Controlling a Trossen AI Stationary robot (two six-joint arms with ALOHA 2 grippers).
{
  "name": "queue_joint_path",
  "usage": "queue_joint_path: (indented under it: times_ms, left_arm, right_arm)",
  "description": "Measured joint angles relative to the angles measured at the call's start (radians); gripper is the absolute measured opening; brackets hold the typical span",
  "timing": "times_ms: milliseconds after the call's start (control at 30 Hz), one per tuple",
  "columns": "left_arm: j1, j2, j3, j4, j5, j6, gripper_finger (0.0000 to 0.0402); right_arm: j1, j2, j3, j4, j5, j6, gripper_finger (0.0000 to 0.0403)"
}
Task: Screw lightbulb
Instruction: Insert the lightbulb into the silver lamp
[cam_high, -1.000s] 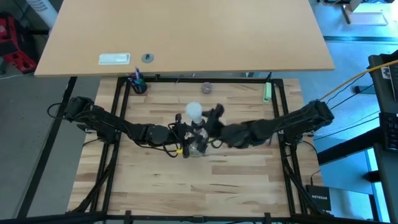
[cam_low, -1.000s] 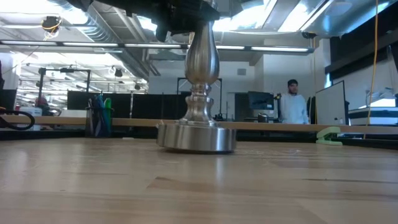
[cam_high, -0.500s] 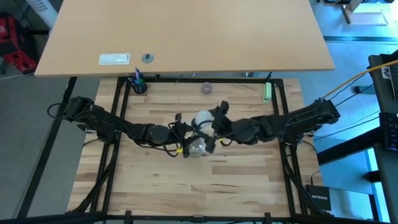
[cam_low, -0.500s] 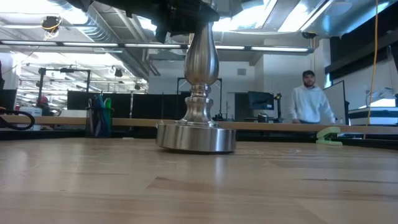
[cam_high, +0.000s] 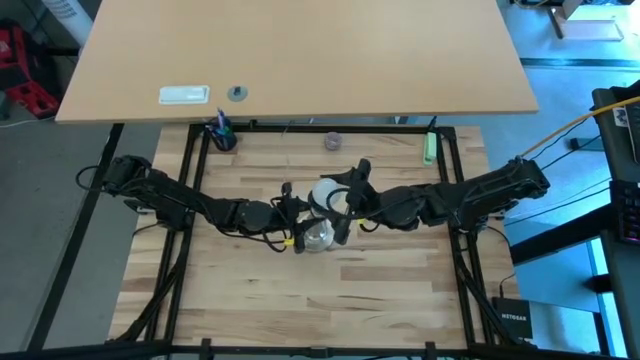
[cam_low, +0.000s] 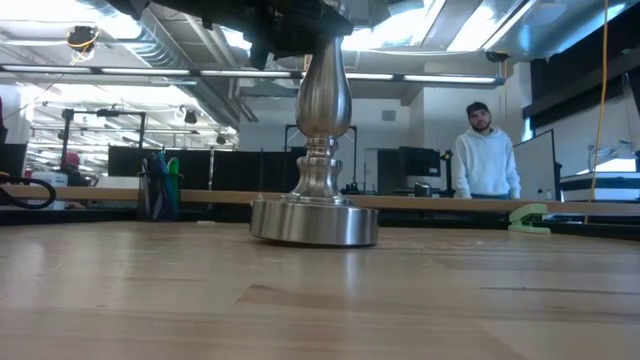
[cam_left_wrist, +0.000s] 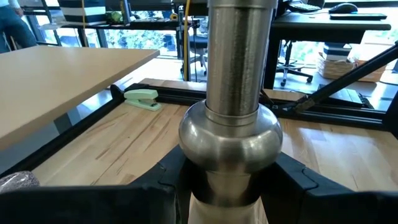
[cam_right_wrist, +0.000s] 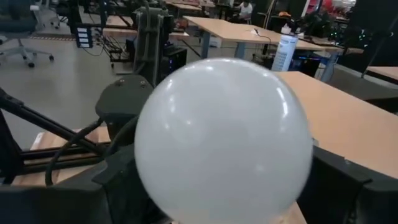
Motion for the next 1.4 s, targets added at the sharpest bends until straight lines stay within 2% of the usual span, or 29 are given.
queue_joint_path:
  times_ms: [500,800,1400]
  left_arm:
    - [0.0,0.0,-0.001,0.0,0.0,0.0,0.0124]
    - [0.0,0.0,-0.001,0.0,0.001,0.002,0.0124]
    - [0.0,0.0,-0.001,0.0,0.001,0.006,0.0124]
  right_arm:
    - [-0.056,0.012,0.001,0.039,-0.035,-0.021,0.0326]
    - [-0.079,0.022,0.001,0.114,-0.105,-0.042,0.0326]
    - [-0.099,0.049,0.001,0.151,-0.121,-0.071,0.0326]
